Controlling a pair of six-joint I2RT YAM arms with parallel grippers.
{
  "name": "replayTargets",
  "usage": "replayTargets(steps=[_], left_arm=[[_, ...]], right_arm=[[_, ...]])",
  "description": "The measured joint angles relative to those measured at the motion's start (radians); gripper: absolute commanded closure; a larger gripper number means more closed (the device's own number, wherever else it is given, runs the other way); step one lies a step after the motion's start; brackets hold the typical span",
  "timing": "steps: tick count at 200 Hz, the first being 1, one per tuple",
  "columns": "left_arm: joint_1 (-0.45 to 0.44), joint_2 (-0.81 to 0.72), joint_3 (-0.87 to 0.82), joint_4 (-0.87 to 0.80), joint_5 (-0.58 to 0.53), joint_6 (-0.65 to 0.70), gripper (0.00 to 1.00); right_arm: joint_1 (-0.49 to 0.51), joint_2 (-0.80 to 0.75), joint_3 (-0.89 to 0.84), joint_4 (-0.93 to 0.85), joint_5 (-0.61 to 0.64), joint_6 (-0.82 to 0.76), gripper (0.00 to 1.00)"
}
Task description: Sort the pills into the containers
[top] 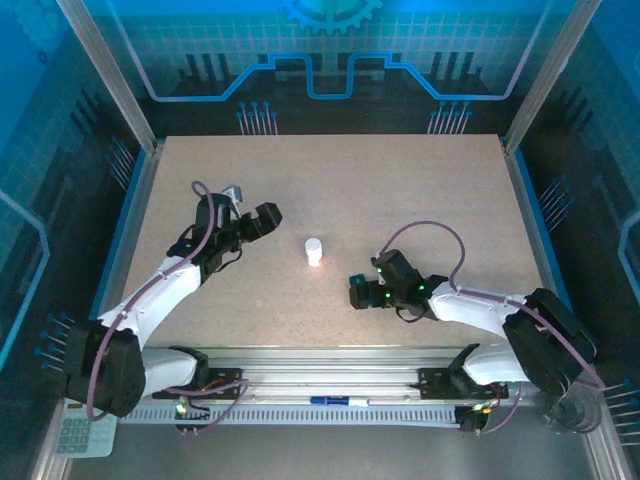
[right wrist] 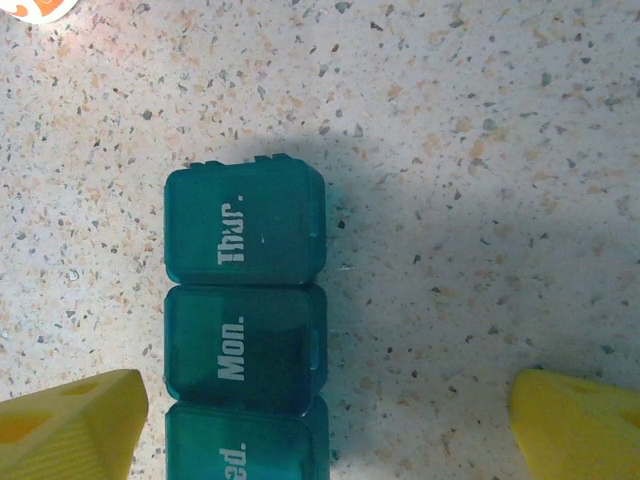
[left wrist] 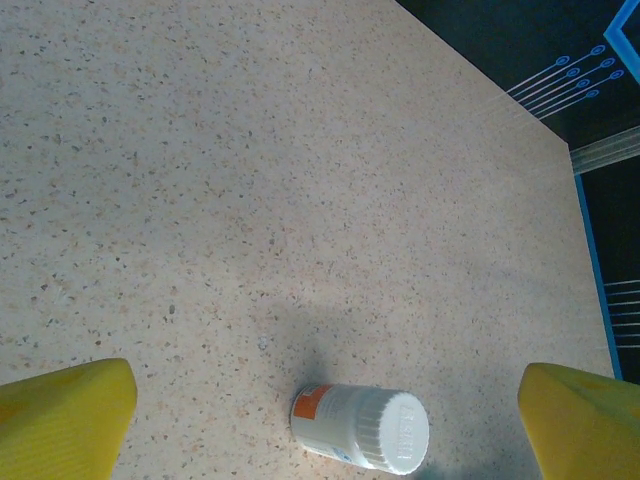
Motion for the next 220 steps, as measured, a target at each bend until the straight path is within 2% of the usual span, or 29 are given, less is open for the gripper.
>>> replayTargets(steps=[46, 89, 135, 187, 220], left_arm=[[0.0, 0.0, -0.006, 0.004, 0.0, 0.0, 0.01], [0.0, 0.0, -0.006, 0.016, 0.0, 0.0, 0.01], [0.0, 0.0, -0.006, 0.019, 0.0, 0.0, 0.01], [0.0, 0.0, -0.006, 0.019, 0.0, 0.0, 0.01], [0.0, 0.0, -0.01, 0.021, 0.0, 0.0, 0.01]], right_arm=[[0.057, 0.038, 0.037, -0.004, 0.023, 0.017, 0.06], [0.149, 0.066, 0.072, -0.003, -0.028, 0.05, 0.07], [0.204, 0.098, 0.116, 0.001, -0.068, 0.077, 0.07], [0.202, 0.09, 0.161, -0.045, -0.048, 0.056, 0.05], [0.138, 0.069, 0.204, -0.123, -0.002, 0.014, 0.04]])
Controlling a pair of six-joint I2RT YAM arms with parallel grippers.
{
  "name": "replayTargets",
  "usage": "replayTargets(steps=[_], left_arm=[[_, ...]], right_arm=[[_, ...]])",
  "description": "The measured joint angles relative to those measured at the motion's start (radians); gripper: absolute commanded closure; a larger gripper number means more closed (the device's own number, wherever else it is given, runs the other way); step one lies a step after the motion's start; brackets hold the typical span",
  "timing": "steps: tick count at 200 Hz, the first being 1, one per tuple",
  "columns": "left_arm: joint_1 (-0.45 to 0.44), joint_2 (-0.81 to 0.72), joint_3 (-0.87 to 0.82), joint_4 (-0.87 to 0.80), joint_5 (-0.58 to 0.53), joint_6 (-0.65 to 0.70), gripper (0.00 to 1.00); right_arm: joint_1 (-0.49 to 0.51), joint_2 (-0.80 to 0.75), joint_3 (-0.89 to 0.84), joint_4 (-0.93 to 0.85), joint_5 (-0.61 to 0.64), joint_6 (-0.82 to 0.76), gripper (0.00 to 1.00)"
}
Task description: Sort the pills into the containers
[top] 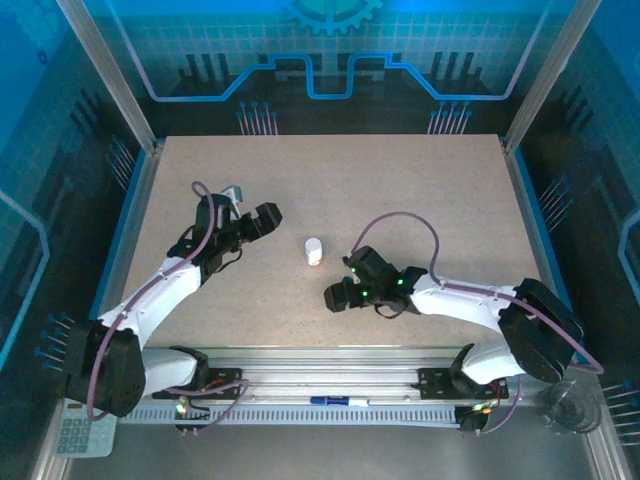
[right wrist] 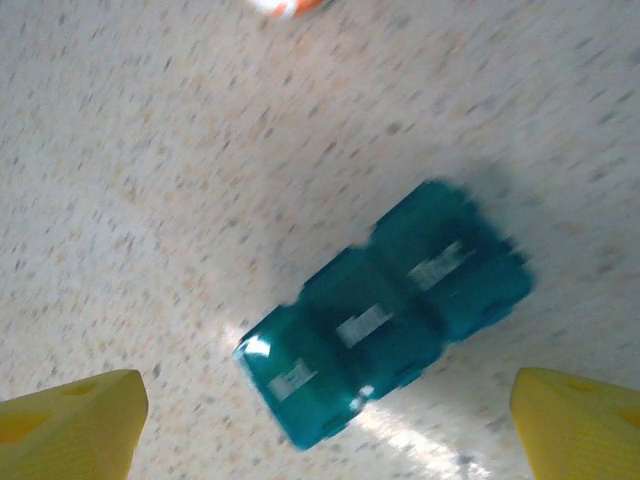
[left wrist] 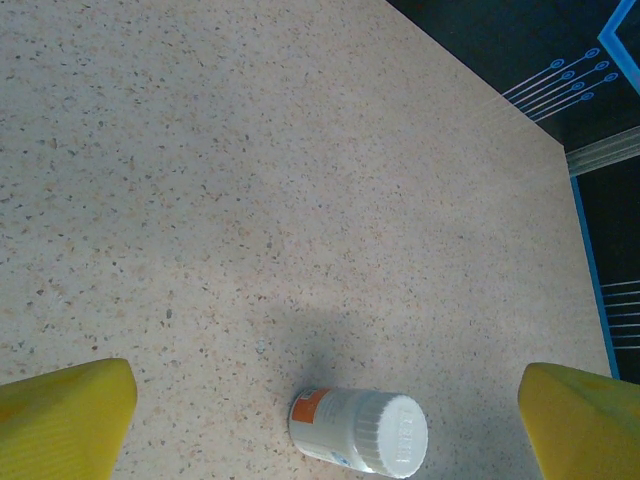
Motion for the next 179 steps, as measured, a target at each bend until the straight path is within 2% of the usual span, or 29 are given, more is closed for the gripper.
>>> replayTargets(steps=[29, 100, 144, 179], left_arm=[[0.0, 0.0, -0.002, 0.0, 0.0, 0.0, 0.01], [-0.002, 0.0, -0.002, 0.0, 0.007, 0.0, 0.01], [-0.004, 0.0, -0.002, 0.0, 0.008, 0.0, 0.01], [-0.005, 0.0, -0.002, 0.0, 0.008, 0.0, 0.01]], right_arm=[[-0.063, 0.032, 0.092, -0.062, 0.066, -0.038, 0.03], [-0.117, 0.312, 0.297, -0.131, 0.14, -0.113, 0.02], [-0.119, 0.352, 0.306, -0.157, 0.168, -0.135, 0.02], [-0.155, 0.326, 0.24, -0.155, 0.183, -0.135, 0.02]])
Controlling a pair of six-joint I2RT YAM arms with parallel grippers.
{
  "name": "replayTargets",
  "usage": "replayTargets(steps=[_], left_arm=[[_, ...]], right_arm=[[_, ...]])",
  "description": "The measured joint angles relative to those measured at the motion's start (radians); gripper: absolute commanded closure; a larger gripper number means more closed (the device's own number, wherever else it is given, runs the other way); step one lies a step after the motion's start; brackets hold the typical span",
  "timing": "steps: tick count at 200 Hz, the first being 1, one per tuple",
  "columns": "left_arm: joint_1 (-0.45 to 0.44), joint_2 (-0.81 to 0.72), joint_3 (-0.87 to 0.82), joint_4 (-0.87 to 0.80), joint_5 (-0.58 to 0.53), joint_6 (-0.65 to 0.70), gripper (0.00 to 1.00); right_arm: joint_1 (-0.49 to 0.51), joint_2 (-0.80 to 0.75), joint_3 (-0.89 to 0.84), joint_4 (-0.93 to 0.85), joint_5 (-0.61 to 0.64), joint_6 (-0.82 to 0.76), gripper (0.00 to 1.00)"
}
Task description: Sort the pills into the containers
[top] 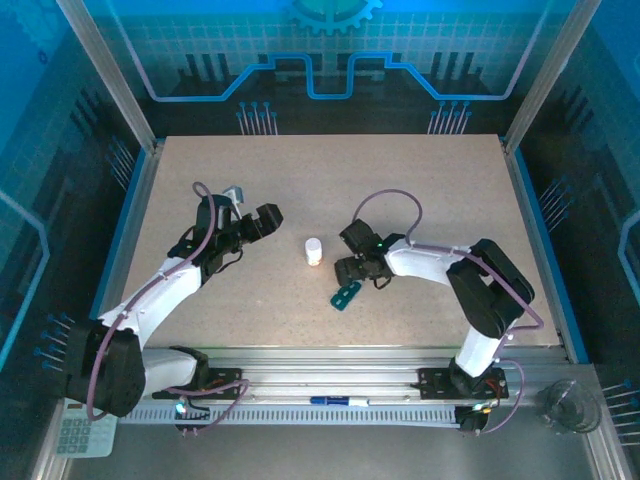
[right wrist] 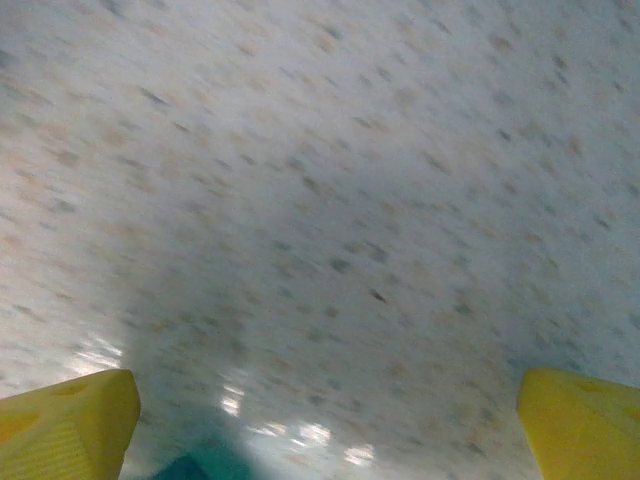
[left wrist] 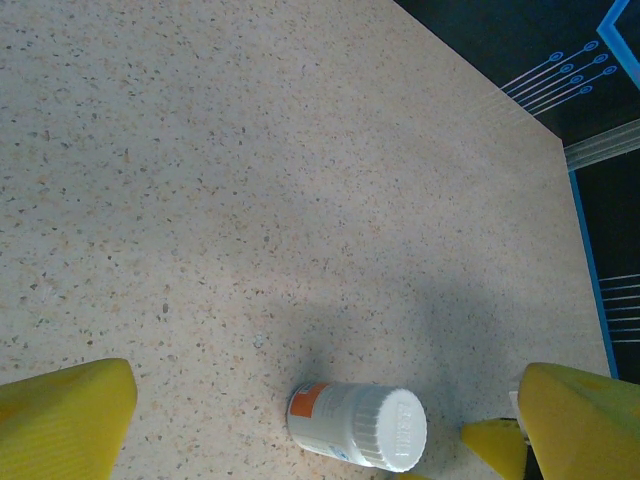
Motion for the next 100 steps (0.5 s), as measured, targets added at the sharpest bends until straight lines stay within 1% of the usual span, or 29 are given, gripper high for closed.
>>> replayTargets(steps=[25, 64, 100], left_arm=[[0.0, 0.0, 0.0, 0.0, 0.004, 0.0, 0.01], [0.0, 0.0, 0.0, 0.0, 0.006, 0.0, 0.01], [-0.002, 0.0, 0.0, 0.0, 0.006, 0.0, 0.01]], right_arm=[[-0.029, -0.058, -0.064, -0.001, -0.001, 0.0, 0.02], [-0.046, -0.182, -0.174, -0.001, -0.002, 0.001, 0.02], [-0.065, -0.344, -0.264, -0.011, -0.005, 0.004, 0.02]])
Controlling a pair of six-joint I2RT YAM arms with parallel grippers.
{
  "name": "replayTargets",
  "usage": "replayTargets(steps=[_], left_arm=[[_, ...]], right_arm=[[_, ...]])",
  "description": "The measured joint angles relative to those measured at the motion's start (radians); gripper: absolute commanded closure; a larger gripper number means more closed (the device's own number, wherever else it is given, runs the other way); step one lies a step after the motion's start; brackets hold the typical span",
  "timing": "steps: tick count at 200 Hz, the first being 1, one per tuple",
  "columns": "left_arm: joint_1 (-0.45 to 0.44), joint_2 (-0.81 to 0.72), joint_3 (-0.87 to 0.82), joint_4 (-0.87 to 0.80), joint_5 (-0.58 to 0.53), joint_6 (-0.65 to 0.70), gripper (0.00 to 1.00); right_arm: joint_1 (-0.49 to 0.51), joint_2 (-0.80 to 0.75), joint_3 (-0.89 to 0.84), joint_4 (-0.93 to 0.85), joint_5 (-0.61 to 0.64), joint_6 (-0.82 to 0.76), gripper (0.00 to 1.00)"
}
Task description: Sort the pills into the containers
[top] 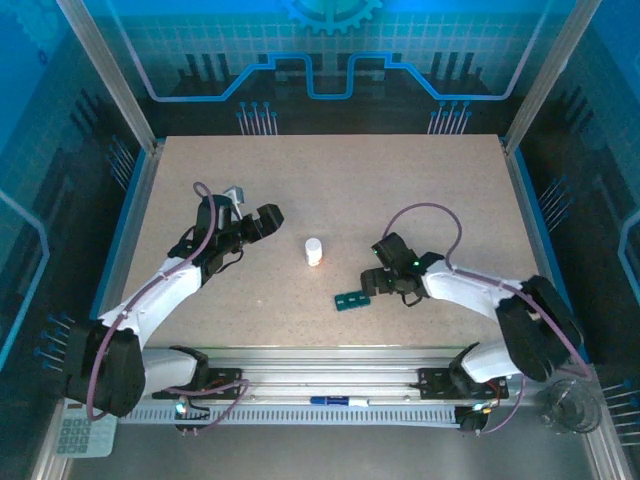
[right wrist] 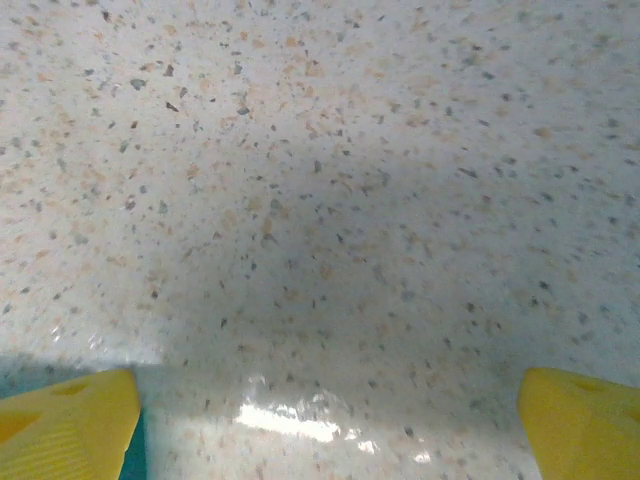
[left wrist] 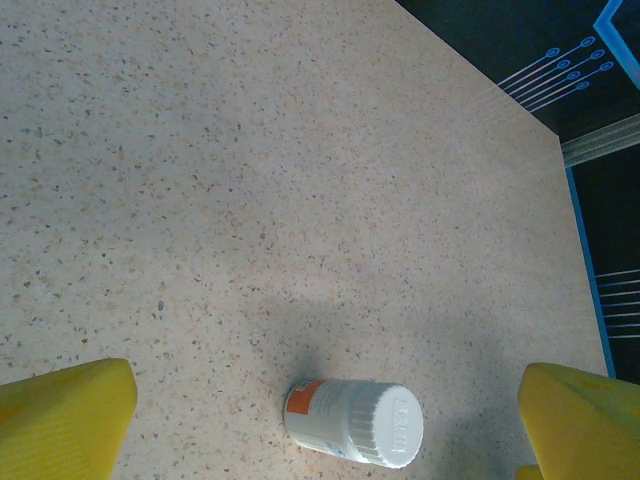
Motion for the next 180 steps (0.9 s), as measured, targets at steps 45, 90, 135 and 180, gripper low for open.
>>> replayTargets(steps=[45, 90, 135, 180], left_arm=[[-0.006, 0.0, 0.0, 0.0, 0.0, 0.0, 0.01], [-0.009, 0.0, 0.0, 0.0, 0.0, 0.0, 0.01], [-0.009, 0.0, 0.0, 0.0, 0.0, 0.0, 0.01], [-0.009, 0.001, 0.0, 0.0, 0.0, 0.0, 0.01]], right_arm=[[0.001, -0.174, -0.021, -0.013, -0.058, -0.061, 0.01], [0.109, -0.19, -0.022, -0.031, -0.081, -0.136, 0.0], [0.248, -0.096, -0.013, -0.04, -0.06, -0.184, 0.0], [0.325, 0.029, 0.054, -0.071, 0.006, -0.201, 0.0]])
